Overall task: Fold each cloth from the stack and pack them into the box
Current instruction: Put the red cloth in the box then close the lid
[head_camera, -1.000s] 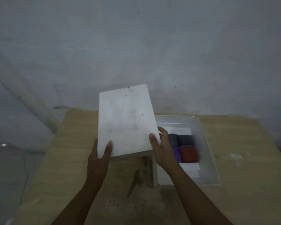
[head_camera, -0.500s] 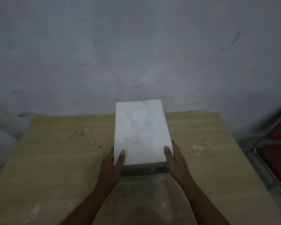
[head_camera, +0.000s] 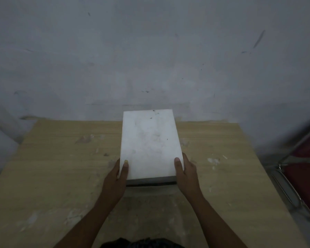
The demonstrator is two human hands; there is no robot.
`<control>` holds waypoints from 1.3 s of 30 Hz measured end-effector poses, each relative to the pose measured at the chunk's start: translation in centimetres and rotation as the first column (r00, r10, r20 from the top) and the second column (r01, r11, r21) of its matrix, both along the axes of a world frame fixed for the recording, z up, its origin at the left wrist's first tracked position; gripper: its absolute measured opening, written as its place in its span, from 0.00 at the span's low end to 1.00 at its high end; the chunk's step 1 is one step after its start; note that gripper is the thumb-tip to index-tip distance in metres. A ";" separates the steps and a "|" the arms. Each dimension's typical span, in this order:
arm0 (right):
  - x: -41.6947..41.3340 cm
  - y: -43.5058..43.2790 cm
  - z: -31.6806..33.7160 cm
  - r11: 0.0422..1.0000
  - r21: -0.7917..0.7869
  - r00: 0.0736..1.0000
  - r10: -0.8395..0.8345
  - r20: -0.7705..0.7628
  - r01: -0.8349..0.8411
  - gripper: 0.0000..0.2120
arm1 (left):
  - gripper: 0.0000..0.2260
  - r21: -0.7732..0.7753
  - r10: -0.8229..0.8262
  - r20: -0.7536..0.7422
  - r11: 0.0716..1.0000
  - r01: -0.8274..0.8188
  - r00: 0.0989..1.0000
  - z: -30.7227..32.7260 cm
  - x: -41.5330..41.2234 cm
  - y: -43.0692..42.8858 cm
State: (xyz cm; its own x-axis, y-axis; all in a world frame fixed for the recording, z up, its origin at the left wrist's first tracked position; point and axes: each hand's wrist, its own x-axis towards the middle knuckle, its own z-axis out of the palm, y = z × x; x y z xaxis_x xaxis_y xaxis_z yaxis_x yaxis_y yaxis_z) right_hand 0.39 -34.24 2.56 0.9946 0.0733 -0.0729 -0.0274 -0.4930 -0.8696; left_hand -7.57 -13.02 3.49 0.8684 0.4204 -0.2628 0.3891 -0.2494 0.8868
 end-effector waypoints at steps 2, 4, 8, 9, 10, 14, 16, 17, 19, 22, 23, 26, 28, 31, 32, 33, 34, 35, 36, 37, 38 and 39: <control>-0.1 0.2 0.2 1.000 0.006 1.000 -0.009 0.006 0.009 0.24 | 0.29 0.003 0.015 0.009 1.000 -0.015 1.000 0.0 0.0 -0.1; -0.2 0.2 -0.1 1.000 0.013 1.000 -0.015 -0.001 0.015 0.24 | 0.27 0.011 0.024 0.030 1.000 -0.024 0.999 0.3 -0.1 -0.2; -0.9 0.2 -0.2 0.998 -0.054 1.000 -0.015 -0.022 0.014 0.18 | 0.26 0.008 0.010 0.019 1.000 -0.010 1.000 0.2 -0.5 -0.3; -1.1 0.3 -0.2 0.997 -0.078 0.999 -0.026 -0.028 0.024 0.17 | 0.27 0.013 0.006 0.007 1.000 -0.006 1.000 0.0 -0.6 -0.2; -1.2 0.4 -0.1 0.995 -0.090 0.999 -0.037 -0.031 0.035 0.17 | 0.27 0.024 0.002 -0.002 1.000 -0.002 1.000 -0.1 -0.6 -0.2; -1.1 0.5 0.0 0.997 -0.023 0.996 -0.081 -0.039 0.080 0.17 | 0.28 0.046 -0.016 0.007 0.999 0.016 1.000 -0.3 -0.2 0.0; -1.4 0.3 -0.5 0.996 0.026 0.994 -0.085 -0.072 0.087 0.18 | 0.29 0.027 -0.055 -0.014 0.998 0.056 0.998 -0.9 -0.5 0.1; -1.7 0.3 -0.8 0.997 0.024 0.993 -0.068 -0.100 0.070 0.20 | 0.30 0.041 -0.071 -0.048 0.997 0.073 0.996 -1.2 -0.7 0.1; -2.1 0.4 -1.5 1.000 0.014 0.992 -0.025 -0.126 0.027 0.23 | 0.28 0.088 -0.076 -0.061 0.993 0.081 0.995 -1.7 -1.1 0.0; -2.4 0.4 -1.7 0.999 0.042 0.993 0.012 -0.119 -0.007 0.24 | 0.27 0.115 -0.054 -0.038 0.992 0.058 0.998 -2.1 -1.1 -0.2; -2.5 0.4 -1.7 0.999 0.048 0.993 0.025 -0.118 -0.019 0.24 | 0.27 0.120 -0.050 -0.050 0.991 0.056 0.998 -2.1 -1.1 -0.2; -2.9 0.2 -2.0 0.999 0.039 0.990 0.036 -0.138 -0.031 0.26 | 0.30 0.112 -0.054 -0.041 0.992 0.059 0.998 -2.5 -0.9 0.0; -2.9 0.2 -2.2 0.999 0.050 0.984 0.017 -0.177 -0.009 0.29 | 0.32 0.055 -0.041 -0.042 0.998 0.043 0.998 -3.2 -0.7 0.3; -2.6 0.5 -2.5 0.990 0.115 0.957 -0.051 -0.286 0.087 0.32 | 0.31 -0.104 -0.018 -0.088 0.995 0.009 0.996 -3.9 -0.5 0.3; -2.4 0.5 -2.6 0.981 0.155 0.942 -0.063 -0.330 0.120 0.32 | 0.30 -0.161 -0.007 -0.110 0.987 -0.011 0.994 -4.0 -0.4 0.3; -2.2 0.6 -2.7 0.965 0.211 0.924 -0.069 -0.375 0.158 0.30 | 0.30 -0.208 0.000 -0.126 0.978 -0.027 0.992 -3.9 -0.3 0.1; -2.0 0.6 -2.7 0.948 0.257 0.911 -0.072 -0.406 0.189 0.26 | 0.30 -0.243 0.007 -0.125 0.969 -0.038 0.992 -4.0 -0.1 0.2; -1.9 0.6 -2.7 0.936 0.284 0.906 -0.073 -0.416 0.206 0.22 | 0.31 -0.268 0.022 -0.127 0.962 -0.056 0.992 -3.9 0.1 0.2; -1.7 0.7 -2.7 0.933 0.294 0.909 -0.075 -0.410 0.209 0.20 | 0.32 -0.281 0.038 -0.126 0.957 -0.073 0.991 -3.9 0.3 0.3; -1.5 0.7 -2.6 0.930 0.302 0.912 -0.075 -0.402 0.209 0.20 | 0.34 -0.275 0.056 -0.127 0.957 -0.089 0.990 -4.1 0.5 0.6; -1.2 0.9 -2.5 0.931 0.303 0.919 -0.073 -0.388 0.202 0.20 | 0.36 -0.257 0.062 -0.127 0.962 -0.093 0.990 -4.3 0.8 0.9; -0.8 1.1 -2.5 0.935 0.297 0.923 -0.071 -0.379 0.194 0.20 | 0.37 -0.239 0.055 -0.136 0.967 -0.087 0.989 -4.3 1.3 1.3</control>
